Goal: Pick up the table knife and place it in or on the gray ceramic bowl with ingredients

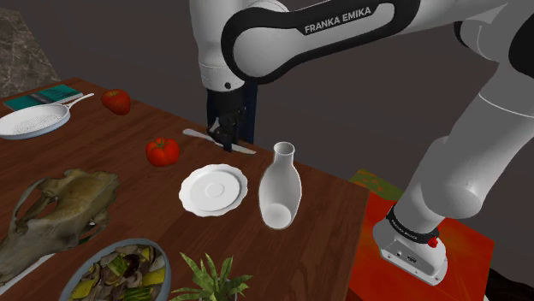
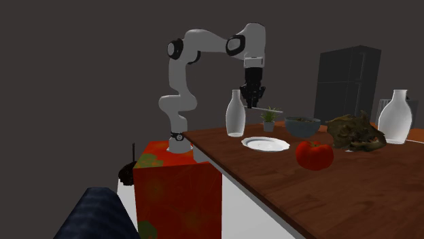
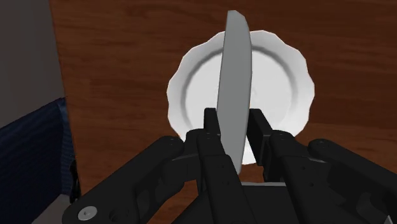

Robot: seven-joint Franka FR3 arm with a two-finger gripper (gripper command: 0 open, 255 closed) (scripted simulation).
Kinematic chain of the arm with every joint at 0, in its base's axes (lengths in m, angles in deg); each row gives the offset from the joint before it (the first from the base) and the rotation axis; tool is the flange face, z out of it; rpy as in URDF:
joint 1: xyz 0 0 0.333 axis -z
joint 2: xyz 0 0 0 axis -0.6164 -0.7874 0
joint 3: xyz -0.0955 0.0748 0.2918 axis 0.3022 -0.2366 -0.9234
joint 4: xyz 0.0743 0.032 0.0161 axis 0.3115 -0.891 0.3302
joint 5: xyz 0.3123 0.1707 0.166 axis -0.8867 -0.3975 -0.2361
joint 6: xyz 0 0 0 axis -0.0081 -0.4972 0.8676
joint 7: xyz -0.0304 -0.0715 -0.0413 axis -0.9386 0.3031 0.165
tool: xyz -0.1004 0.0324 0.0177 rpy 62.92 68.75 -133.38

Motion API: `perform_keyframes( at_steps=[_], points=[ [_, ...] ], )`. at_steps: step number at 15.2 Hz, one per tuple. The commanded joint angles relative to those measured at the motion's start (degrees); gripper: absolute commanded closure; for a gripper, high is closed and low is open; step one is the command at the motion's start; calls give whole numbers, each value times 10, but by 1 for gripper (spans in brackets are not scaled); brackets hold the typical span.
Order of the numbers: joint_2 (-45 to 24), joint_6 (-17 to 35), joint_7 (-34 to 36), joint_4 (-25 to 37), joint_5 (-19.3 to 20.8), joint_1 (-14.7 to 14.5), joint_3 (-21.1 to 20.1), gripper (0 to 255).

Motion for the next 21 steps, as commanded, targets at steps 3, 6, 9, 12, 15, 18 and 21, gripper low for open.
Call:
perform_keyframes(
  at_steps=[3,6,9,12,15,18,21],
  points=[
    [-28,-8,62,32,13,-28,-29,255],
    [-59,-18,110,67,31,-51,-50,255],
    [-97,-31,159,109,53,-80,-68,255],
    [-141,-47,207,160,79,-113,-82,255],
    [-190,-69,253,220,108,-153,-91,255],
    [-245,-96,294,292,139,-201,-95,255],
    [-306,-132,328,381,170,-257,-92,255]
  ],
)
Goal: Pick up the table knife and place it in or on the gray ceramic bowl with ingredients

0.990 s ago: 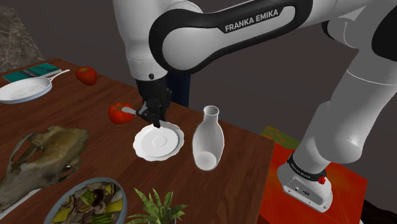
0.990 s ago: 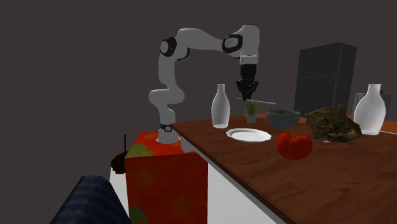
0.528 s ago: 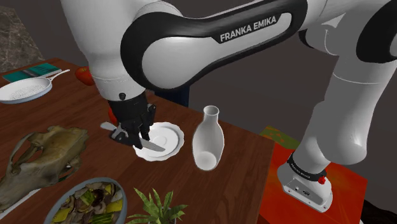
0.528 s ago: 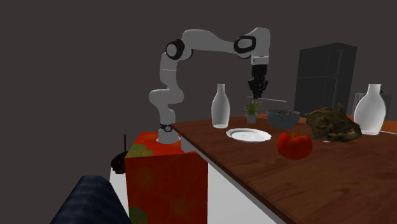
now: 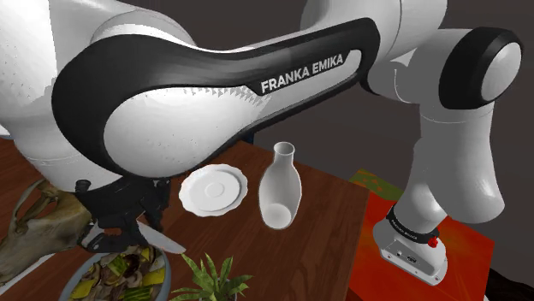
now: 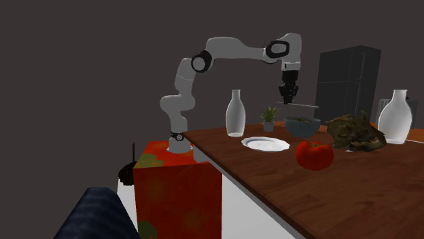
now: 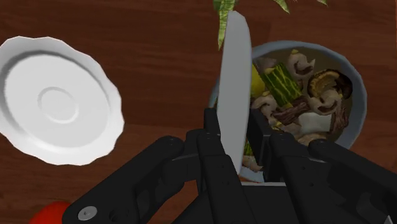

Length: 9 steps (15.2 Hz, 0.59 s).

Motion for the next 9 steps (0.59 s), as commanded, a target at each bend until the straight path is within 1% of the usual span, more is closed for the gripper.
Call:
perform_keyframes(
  at_steps=[1,3,5,9],
  points=[
    [-44,-30,22,69,21,-41,3,255],
    [-94,-63,37,151,43,-88,10,255],
    [-152,-105,44,255,64,-142,21,255],
    [-136,-62,51,192,58,-122,18,255]
  ],
)
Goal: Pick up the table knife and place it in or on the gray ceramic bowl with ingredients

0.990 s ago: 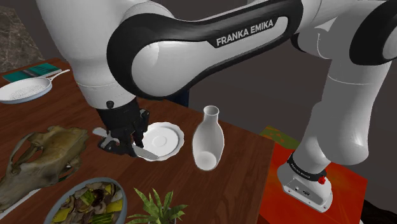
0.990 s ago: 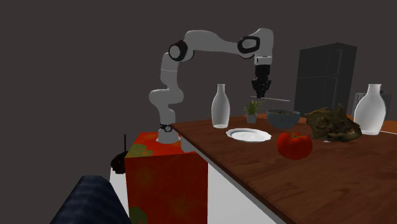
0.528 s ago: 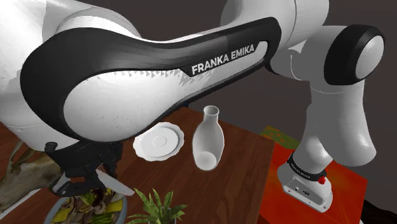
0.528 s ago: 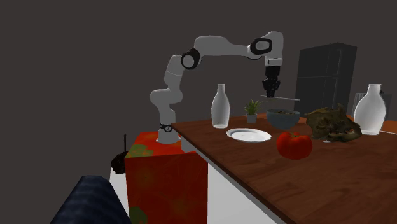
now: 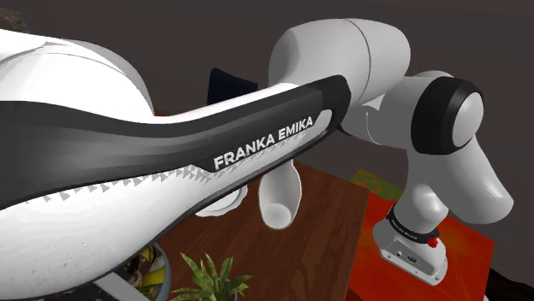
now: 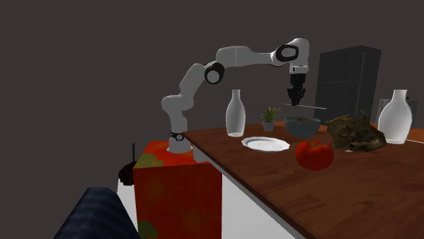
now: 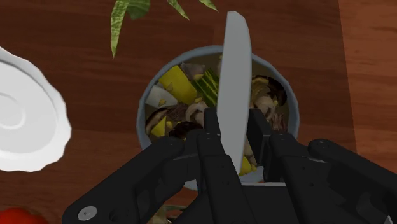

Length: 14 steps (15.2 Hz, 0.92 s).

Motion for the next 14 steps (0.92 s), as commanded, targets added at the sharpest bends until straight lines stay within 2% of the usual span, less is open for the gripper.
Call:
perform_keyframes(
  at_steps=[1,11,14],
  points=[
    [3,19,3,-23,-1,6,-1,255],
    [13,108,16,-129,-2,34,-2,255],
    [13,108,16,-129,-1,34,-2,255]
  ],
)
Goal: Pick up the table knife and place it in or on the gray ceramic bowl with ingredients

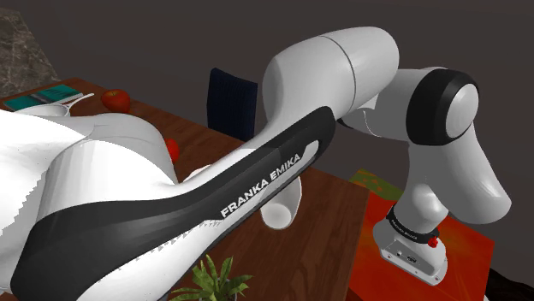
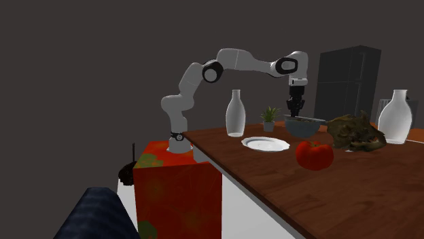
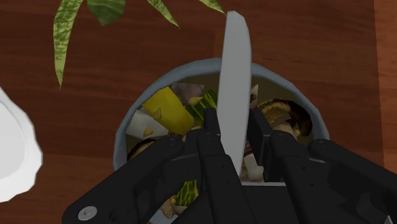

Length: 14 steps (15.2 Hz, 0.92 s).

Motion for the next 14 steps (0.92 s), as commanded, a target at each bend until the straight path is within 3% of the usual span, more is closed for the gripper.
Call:
perform_keyframes(
  at_steps=[1,5,6,11,14],
  points=[
    [0,2,0,-3,0,1,0,255],
    [0,2,0,-3,0,1,0,255],
    [0,2,1,-3,0,1,0,0],
    [0,2,0,-3,0,1,0,0],
    [-5,-59,-8,67,-1,-17,0,0]
  ],
)
